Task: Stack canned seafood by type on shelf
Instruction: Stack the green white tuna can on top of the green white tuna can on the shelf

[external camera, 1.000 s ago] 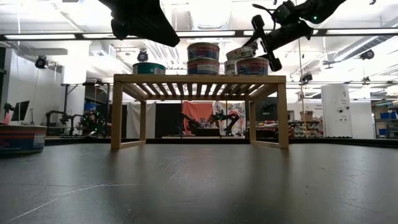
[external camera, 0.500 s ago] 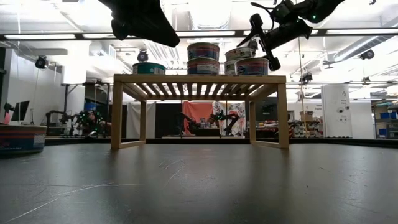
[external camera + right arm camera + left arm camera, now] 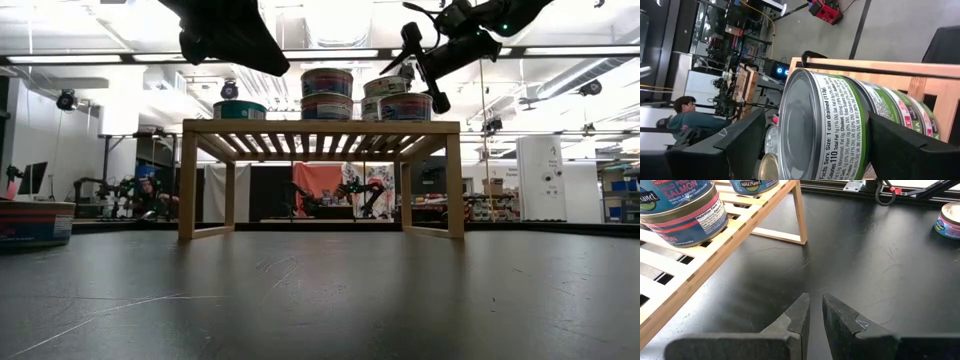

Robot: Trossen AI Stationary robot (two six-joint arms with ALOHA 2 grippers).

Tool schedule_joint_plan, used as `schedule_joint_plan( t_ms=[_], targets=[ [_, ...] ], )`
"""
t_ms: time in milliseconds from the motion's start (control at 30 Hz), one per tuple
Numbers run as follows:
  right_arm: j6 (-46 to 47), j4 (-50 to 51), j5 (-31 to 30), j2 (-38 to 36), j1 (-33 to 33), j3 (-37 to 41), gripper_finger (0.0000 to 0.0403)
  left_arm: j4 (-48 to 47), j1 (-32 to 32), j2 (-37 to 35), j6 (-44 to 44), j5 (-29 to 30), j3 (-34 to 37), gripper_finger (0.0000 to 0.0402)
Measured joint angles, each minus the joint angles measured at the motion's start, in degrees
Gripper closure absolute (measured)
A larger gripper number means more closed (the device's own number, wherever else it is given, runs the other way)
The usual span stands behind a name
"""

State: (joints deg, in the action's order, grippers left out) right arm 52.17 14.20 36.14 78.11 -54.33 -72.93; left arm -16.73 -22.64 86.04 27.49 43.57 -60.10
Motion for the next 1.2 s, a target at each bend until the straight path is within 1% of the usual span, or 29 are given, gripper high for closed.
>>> schedule_joint_plan(
  t_ms=[233,633,967,1200],
  targets=[
    [-3.0,0.0,-2.5,0.0,0.7,0.0,0.0108,0.0,0.3,0.0,0.0,0.0,0.0,0.0365],
    [-5.0,-0.1,-7.4,-0.1,3.0,0.0,0.0095,0.0,0.5,0.0,0.0,0.0,0.0,0.0365],
    [-5.8,0.0,-9.7,-0.1,3.1,0.0,0.0105,0.0,0.5,0.0,0.2,0.0,0.0,0.0365],
    [-6.8,0.0,-10.9,-0.1,3.5,0.0,0.0094,0.0,0.5,0.0,0.2,0.0,0.0,0.0365]
  ],
)
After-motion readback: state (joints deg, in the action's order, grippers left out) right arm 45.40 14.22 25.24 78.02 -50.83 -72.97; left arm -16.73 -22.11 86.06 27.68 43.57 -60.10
